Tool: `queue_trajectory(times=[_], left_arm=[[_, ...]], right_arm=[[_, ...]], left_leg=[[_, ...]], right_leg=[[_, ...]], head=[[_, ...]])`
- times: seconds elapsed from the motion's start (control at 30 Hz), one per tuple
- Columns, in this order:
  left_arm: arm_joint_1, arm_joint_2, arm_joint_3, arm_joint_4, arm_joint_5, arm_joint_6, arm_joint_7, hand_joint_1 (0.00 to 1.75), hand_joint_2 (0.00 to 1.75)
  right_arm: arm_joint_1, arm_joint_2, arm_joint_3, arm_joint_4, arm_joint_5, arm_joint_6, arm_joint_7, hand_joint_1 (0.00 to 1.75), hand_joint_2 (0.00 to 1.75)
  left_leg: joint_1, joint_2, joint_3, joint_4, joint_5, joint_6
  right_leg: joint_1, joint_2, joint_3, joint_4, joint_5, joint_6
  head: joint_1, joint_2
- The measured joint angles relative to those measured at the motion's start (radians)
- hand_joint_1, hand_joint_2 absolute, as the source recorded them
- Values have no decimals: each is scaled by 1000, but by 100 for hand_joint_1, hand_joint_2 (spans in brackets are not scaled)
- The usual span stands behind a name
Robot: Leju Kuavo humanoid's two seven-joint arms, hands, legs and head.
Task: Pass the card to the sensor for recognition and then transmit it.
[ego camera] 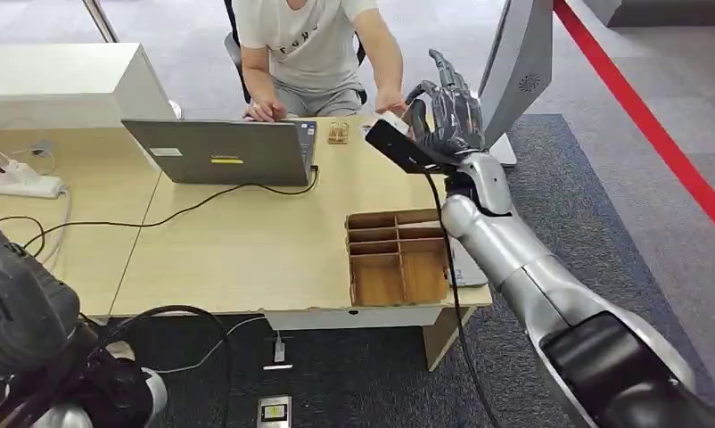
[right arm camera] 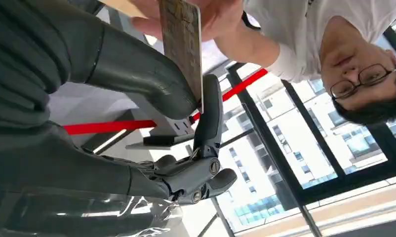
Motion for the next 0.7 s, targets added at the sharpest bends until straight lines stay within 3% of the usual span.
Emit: queue_trajectory(times=[0.3, 0.7], left_arm=[[2, -9, -3, 2, -2, 0, 0, 0, 175], [11, -12, -3, 2, -8, 0, 0, 0, 175]], right_arm=[[-62, 39, 6, 157, 31, -16, 73, 175, 175], [-67, 63, 8, 251, 37, -19, 76, 175, 175]], left_leg=[[0, 0, 0, 0, 0, 0], [0, 0, 0, 0, 0, 0]], right_leg=[[0, 0, 0, 0, 0, 0], [0, 0, 0, 0, 0, 0]], head=[[0, 0], [0, 0]])
